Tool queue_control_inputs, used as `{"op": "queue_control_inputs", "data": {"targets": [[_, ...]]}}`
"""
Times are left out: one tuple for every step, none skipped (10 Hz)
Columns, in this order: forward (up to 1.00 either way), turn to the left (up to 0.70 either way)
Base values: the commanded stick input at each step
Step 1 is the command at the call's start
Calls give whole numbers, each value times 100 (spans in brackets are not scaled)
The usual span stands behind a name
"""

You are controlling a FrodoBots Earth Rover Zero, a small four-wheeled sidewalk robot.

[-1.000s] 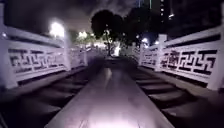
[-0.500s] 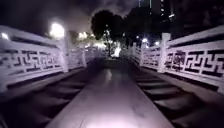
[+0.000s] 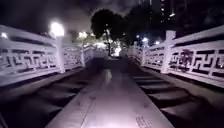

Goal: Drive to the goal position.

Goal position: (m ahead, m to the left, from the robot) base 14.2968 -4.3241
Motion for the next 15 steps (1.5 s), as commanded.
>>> {"op": "queue_control_inputs", "data": {"targets": [[45, 0], [45, 0], [45, 0], [45, 0], [45, 0], [45, 0], [45, 0], [45, 0], [45, 0], [45, 0], [45, 0], [45, 0], [45, 0], [45, 0], [45, 0]]}}
